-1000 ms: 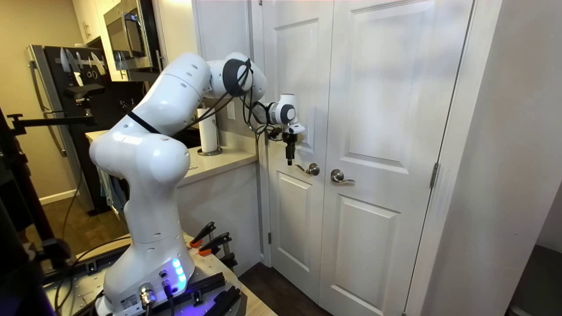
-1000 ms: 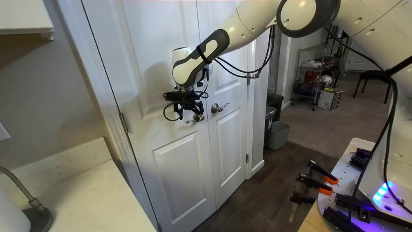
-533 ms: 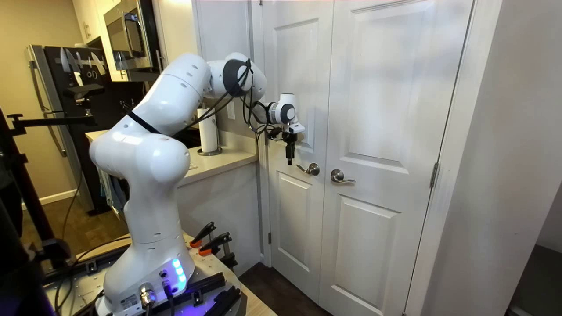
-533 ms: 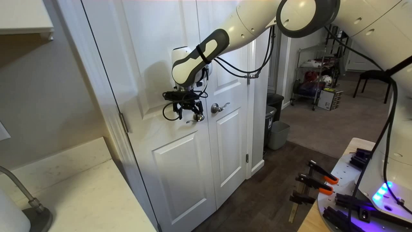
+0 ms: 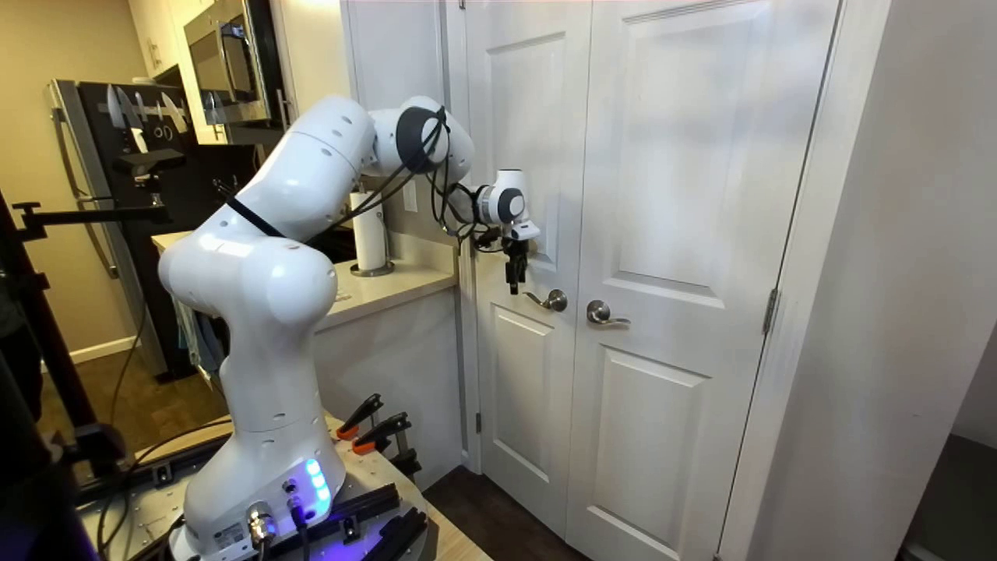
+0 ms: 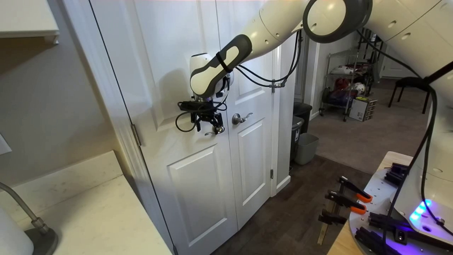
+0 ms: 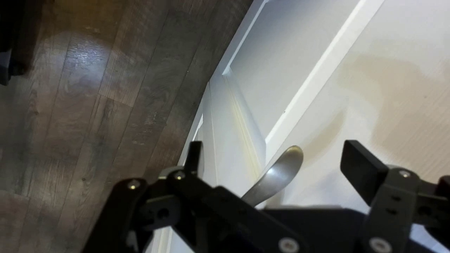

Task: Open the door on the left

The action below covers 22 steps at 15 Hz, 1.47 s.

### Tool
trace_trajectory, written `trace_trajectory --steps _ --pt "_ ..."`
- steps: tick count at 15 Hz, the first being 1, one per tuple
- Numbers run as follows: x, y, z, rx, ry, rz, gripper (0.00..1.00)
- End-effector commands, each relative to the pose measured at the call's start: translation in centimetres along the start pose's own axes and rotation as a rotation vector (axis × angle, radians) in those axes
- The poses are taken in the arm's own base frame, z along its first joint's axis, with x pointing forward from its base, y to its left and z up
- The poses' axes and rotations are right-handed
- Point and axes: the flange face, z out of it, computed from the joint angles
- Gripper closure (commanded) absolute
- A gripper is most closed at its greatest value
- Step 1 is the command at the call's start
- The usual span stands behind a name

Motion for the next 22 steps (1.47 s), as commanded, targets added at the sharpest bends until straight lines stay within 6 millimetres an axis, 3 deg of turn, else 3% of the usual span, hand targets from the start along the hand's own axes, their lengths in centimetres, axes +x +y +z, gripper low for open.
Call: trace_trajectory --steps 1,7,13,22 --pt "0.4 1.2 1.4 0.031 0.007 0.151 0.0" --pt "0.7 3.9 4.1 0.042 0.033 0.344 0.0" --pt "0.0 5.8 4.1 0.026 0.046 0.455 0.0" --pt "-2.8 7.7 3.5 0.013 0.042 0.624 0.0"
